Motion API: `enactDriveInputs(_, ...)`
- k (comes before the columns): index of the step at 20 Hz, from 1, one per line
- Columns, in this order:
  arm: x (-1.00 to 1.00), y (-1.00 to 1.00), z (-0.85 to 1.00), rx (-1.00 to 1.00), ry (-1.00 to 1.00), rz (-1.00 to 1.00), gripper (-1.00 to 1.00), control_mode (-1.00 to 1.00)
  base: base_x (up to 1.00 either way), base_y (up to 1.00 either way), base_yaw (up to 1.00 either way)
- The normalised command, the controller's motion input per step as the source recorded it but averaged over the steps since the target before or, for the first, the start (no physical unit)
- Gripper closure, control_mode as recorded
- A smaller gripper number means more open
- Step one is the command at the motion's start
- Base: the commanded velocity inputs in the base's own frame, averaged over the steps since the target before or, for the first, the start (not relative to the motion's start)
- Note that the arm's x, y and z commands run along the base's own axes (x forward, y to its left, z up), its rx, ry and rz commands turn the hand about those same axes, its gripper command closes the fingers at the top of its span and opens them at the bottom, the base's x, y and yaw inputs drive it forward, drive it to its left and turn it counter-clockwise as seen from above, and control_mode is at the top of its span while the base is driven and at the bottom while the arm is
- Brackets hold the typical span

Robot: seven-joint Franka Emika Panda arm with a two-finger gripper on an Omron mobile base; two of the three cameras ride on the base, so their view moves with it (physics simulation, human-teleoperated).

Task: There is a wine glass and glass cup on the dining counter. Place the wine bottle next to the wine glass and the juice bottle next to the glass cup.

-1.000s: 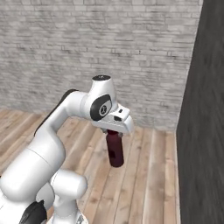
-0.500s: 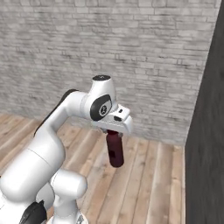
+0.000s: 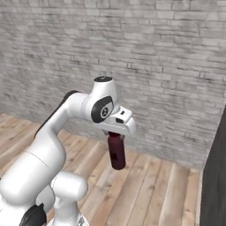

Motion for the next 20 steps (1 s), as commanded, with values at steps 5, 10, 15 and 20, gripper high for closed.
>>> enactDriveInputs(5,0.00,0.00,0.00,0.00,0.00,0.00,1.00,1.00,0.69,-0.12,0.39)
enactDriveInputs(10,0.00,0.00,0.00,0.00,0.00,0.00,1.00,1.00,0.60,-0.04,0.55)
enactDriveInputs(15,0.00,0.00,0.00,0.00,0.00,0.00,1.00,1.00,0.47,0.00,0.72)
enactDriveInputs(20,0.00,0.00,0.00,0.00,0.00,0.00,1.00,1.00,0.41,0.00,0.79)
